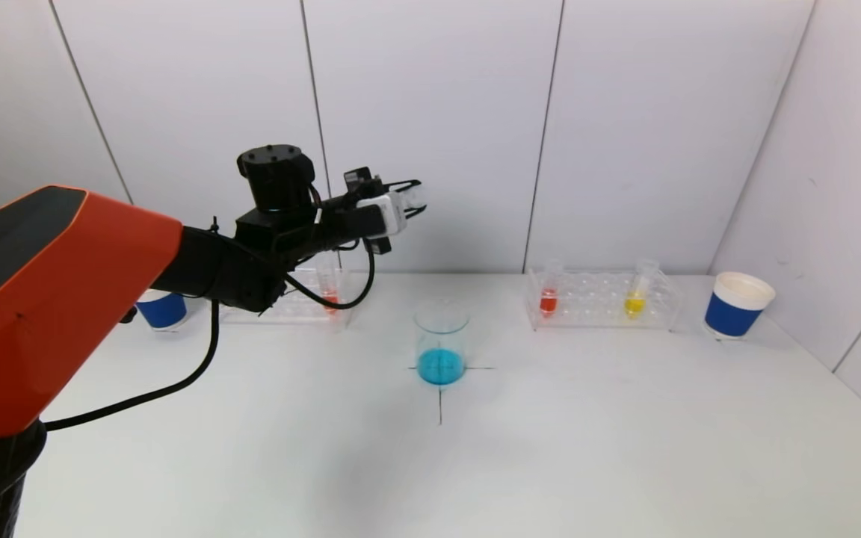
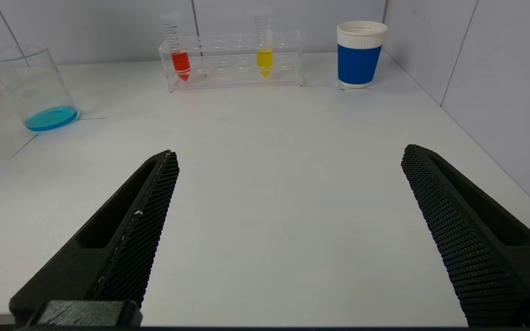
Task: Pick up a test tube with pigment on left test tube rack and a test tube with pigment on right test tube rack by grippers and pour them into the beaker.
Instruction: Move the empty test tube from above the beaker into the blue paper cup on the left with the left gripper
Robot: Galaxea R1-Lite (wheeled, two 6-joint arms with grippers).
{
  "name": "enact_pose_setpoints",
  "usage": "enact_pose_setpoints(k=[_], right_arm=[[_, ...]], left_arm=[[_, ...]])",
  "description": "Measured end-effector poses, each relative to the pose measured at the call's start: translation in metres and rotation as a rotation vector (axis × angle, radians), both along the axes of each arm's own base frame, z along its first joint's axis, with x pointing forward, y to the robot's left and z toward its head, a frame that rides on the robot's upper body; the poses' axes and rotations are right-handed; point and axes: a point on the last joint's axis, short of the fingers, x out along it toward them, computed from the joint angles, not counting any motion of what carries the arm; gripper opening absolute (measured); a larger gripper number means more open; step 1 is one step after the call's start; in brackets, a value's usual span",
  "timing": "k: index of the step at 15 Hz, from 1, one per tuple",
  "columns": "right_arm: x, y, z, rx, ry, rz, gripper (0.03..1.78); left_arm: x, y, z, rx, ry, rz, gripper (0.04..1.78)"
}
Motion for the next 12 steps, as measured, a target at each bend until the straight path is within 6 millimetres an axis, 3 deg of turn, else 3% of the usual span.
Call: enact_pose_setpoints(k=[3,6,12], right_arm=[[0.0,0.0,0.0,0.0,0.0,0.0,1.76],[0.0,0.0,0.0,0.0,0.0,0.0,1.76],[0.0,0.0,0.0,0.0,0.0,0.0,1.76]], left_arm=[[-0.008,0.007,0.03,-0.234,0.053,0.118,0.44],[-0.012,0.031,0.056,-0.459,0.104,0.264,0.44],[-0.014,0.069,0.094,-0.72,0.088,0.591,0.44]])
